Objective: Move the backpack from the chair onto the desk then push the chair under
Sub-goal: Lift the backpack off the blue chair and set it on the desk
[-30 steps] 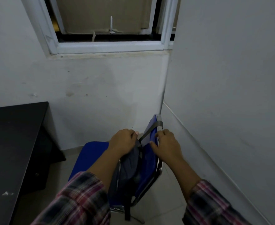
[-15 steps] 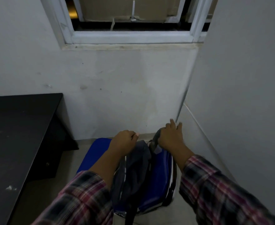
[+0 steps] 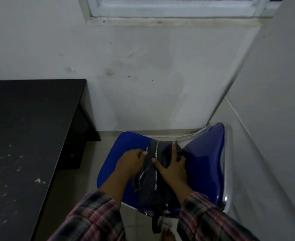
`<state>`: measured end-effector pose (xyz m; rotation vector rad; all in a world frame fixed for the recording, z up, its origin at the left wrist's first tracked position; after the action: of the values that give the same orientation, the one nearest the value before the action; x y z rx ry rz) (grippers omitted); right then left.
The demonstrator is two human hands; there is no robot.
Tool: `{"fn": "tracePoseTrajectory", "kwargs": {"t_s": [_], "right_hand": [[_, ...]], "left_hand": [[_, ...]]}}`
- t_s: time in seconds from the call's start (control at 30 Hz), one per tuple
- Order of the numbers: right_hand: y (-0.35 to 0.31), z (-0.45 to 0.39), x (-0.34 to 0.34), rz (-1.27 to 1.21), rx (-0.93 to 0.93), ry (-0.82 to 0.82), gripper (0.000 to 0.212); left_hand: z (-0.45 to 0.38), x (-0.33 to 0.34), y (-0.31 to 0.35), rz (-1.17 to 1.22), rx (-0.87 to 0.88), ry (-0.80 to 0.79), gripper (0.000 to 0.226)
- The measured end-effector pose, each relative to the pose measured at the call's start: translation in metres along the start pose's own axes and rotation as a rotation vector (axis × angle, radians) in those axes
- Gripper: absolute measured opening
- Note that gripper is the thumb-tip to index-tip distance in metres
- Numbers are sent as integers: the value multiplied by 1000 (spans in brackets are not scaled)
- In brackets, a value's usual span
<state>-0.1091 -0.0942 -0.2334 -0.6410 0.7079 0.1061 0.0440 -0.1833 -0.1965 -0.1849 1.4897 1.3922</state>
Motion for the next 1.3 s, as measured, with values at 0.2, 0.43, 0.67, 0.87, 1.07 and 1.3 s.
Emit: {"fn": "tracePoseTrajectory", "kwargs": {"t_s": [0.2,0.43,0.67,0.87,1.07,1.3], "right_hand": [[-27,0,26,152,-106,82,76],[-90,18,15,-126,-151,210,46],[-176,63,2,-251,-311,272,33],[-280,129,-15,-390,-572,256,31],[-377,202,-14,-489,-812,174,33],[-456,248,-3,-543,-1003,70,33]], "left_hand": [[17,-4,-54,53,-87,-97,47],[34,-33,-94,103,-174,-110,75],[63,-60,-104,677,-439,-36,83],[116,-72,-96,1328,-834,-16,144],[96,-123,-80,2065,-570,332,123],[68,-216,-96,2293,-229,772,113]]}}
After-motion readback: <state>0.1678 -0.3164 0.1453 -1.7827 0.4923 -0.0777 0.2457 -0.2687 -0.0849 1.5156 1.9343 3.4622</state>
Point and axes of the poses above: each hand's wrist, its own z-axis away from the middle knuckle, its own x-axis out of the palm, y = z × x, the point moved 8 cm from there along -z, towards the middle knuckle, and after that the axes turned 12 degrees about x, right-handed, at the moved point
